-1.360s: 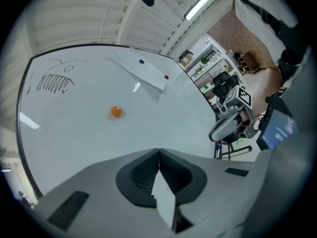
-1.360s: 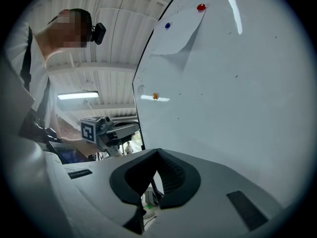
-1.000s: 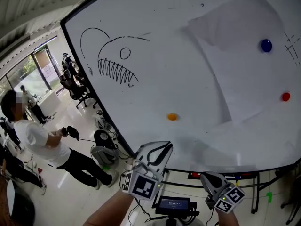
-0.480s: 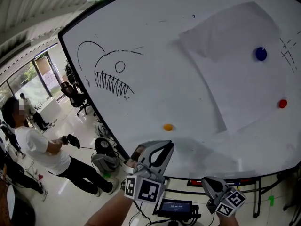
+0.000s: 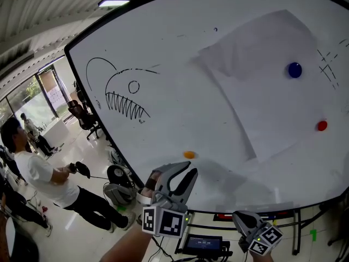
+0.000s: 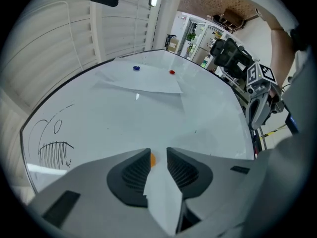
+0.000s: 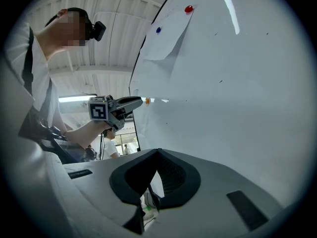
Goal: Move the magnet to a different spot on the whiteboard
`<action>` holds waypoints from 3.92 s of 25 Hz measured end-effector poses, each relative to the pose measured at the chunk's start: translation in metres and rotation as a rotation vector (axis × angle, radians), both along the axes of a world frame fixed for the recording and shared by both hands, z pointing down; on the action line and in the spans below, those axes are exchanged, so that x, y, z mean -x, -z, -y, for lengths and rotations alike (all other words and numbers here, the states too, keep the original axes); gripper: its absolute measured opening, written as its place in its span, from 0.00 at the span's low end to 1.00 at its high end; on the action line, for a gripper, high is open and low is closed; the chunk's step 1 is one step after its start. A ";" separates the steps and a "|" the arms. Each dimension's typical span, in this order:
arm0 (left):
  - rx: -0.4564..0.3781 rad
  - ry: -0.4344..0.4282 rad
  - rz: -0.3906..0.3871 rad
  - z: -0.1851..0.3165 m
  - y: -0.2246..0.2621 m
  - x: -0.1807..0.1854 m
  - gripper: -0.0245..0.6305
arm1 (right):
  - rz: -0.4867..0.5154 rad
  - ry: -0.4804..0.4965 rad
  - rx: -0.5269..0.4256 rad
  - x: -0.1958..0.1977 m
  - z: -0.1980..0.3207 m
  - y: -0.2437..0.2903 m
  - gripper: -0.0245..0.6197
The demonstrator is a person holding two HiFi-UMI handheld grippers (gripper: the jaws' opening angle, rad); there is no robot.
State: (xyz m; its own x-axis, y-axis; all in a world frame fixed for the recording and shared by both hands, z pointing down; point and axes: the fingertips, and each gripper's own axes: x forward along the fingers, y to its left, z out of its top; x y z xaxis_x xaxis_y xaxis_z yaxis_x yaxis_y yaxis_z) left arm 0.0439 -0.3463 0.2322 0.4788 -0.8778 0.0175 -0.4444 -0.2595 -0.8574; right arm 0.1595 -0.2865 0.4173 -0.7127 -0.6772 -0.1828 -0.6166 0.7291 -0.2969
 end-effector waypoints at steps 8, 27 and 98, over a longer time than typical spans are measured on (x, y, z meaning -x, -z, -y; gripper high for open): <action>-0.008 0.060 0.107 0.006 -0.001 0.004 0.42 | -0.019 0.016 -0.001 -0.001 -0.006 -0.003 0.09; 0.056 0.116 0.068 0.025 0.009 -0.004 0.42 | -0.022 -0.014 0.031 -0.016 -0.026 -0.018 0.09; 0.609 -0.395 -0.642 -0.131 -0.106 0.152 0.23 | -0.066 -0.226 0.150 0.104 -0.177 -0.022 0.09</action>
